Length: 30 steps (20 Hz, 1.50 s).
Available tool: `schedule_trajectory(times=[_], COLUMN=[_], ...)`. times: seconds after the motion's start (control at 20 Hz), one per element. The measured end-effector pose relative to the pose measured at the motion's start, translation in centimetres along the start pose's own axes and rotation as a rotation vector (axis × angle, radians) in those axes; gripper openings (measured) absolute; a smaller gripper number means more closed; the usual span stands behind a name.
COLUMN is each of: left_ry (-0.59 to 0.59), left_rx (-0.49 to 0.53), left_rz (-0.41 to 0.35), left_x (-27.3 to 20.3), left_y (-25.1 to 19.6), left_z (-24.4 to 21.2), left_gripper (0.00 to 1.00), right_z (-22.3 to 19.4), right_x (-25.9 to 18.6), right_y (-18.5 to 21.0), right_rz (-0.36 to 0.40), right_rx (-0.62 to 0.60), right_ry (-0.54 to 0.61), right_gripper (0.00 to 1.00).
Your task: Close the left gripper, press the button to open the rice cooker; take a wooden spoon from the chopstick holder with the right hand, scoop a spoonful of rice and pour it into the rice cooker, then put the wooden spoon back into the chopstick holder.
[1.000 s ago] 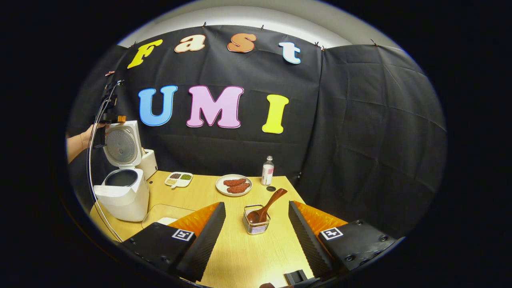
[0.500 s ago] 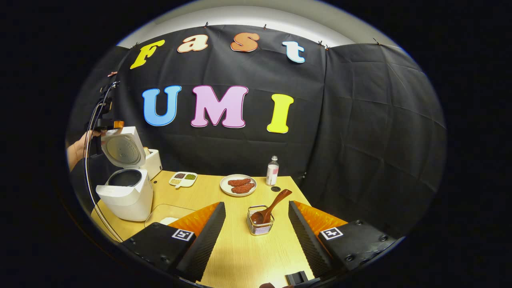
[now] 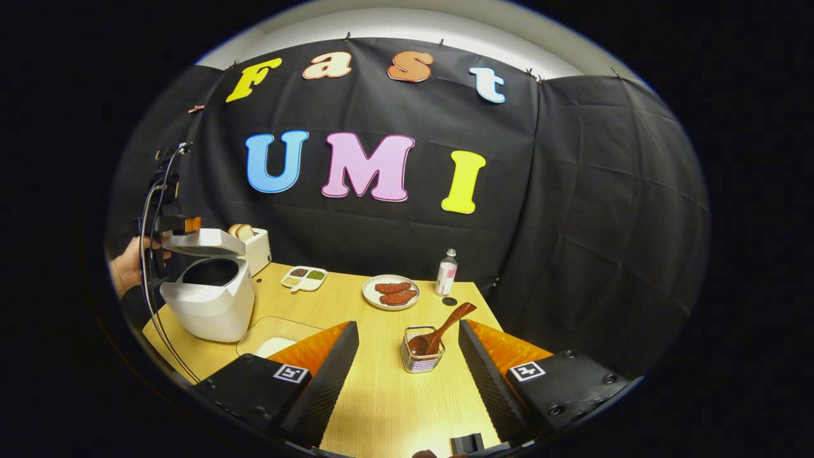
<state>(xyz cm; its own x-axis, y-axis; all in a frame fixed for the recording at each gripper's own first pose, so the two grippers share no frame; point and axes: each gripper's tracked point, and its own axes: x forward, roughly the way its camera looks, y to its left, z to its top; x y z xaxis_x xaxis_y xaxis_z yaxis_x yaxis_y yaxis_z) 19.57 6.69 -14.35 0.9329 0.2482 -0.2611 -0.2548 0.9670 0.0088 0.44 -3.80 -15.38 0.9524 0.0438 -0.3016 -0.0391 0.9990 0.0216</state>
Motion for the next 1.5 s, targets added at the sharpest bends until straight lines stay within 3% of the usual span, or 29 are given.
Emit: schedule_trajectory(times=[0.9,1.2,1.5], left_ry=[0.194,0.201,0.189], left_rx=[0.021,0.018,-0.017], left_rz=[-0.03,-0.054,-0.017], left_x=[-0.7,-1.7,-1.7], left_y=[-1.5,-3.4,-3.2], left_z=[-11.5,-12.6,-12.4], left_gripper=[1.0,1.0,1.0], right_z=[-0.6,-0.8,-0.3], right_x=[-0.9,-1.1,-1.8], right_y=[1.7,1.8,1.3], right_rz=[0.037,0.044,0.039], right_rx=[-0.025,-0.014,-0.005], right_ry=[0.016,0.02,0.001], right_gripper=[0.98,0.98,0.98])
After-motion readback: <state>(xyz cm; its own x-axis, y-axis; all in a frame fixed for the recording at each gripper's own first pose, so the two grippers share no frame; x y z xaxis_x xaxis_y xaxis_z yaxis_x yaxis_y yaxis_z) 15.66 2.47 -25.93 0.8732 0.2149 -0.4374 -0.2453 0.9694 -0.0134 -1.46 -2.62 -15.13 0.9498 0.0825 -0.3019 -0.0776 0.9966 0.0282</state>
